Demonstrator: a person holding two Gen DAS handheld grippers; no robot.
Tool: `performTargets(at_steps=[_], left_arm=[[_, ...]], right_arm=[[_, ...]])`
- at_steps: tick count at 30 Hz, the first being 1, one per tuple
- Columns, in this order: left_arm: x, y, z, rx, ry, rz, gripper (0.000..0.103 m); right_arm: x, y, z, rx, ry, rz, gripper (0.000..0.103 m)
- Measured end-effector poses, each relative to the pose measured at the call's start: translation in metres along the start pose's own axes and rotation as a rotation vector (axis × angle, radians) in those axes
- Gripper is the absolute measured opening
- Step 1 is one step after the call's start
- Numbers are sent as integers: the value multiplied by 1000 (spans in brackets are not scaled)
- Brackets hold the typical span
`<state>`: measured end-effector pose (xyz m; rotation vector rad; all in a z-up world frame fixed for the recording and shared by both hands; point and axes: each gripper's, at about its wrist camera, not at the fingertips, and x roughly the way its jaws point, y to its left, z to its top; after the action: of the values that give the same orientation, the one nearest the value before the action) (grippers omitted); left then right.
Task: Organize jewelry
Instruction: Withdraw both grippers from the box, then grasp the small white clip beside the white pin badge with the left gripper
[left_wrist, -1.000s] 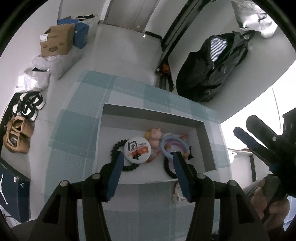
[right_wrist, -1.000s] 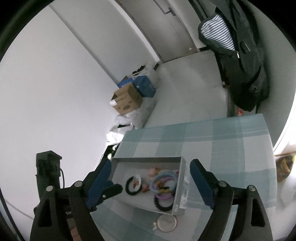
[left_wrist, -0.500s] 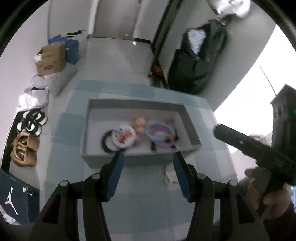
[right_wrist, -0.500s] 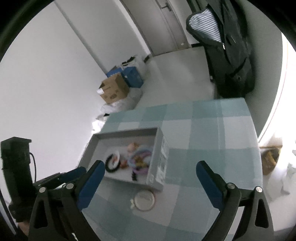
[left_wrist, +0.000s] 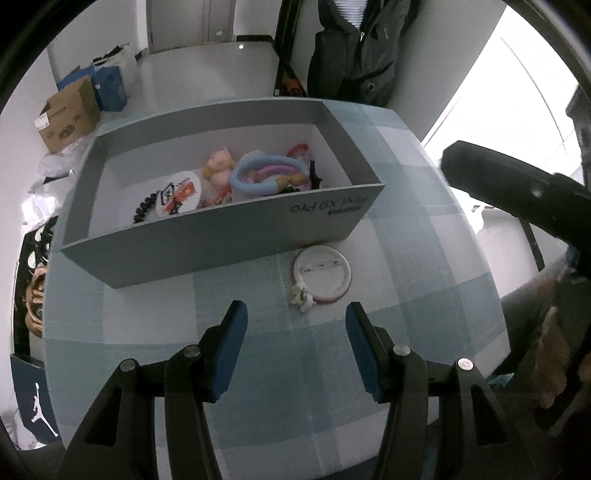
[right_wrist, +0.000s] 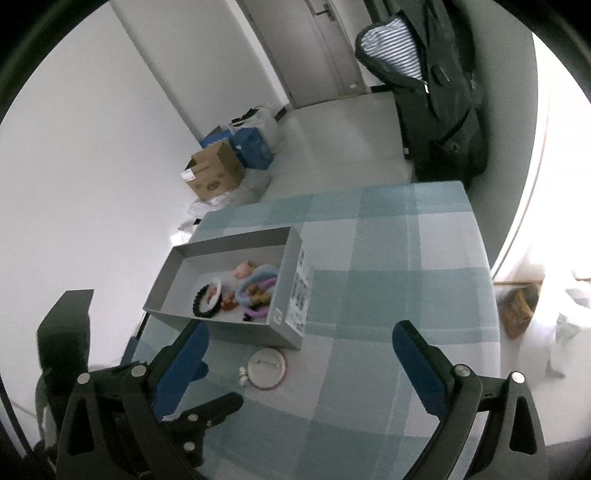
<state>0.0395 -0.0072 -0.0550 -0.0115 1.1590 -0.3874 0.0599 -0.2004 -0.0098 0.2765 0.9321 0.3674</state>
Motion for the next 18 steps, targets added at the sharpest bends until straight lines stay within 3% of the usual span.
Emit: performTargets(at_steps=[8,14,15,18], left_arm=[[7,3,2,-34,6,-25,49],[10,1,3,-19,5,-17,30],[10,0,2,-18,6,-23,22],[11,-2,1,-7,12,-36,12]], right_arm=[[-6,-10,-1,31,7,15,101],[-9,-11,1,34,-3,31,101],[-8,-11,1,34,-2,32,101],[-6,-12,1,34,5,28,101]])
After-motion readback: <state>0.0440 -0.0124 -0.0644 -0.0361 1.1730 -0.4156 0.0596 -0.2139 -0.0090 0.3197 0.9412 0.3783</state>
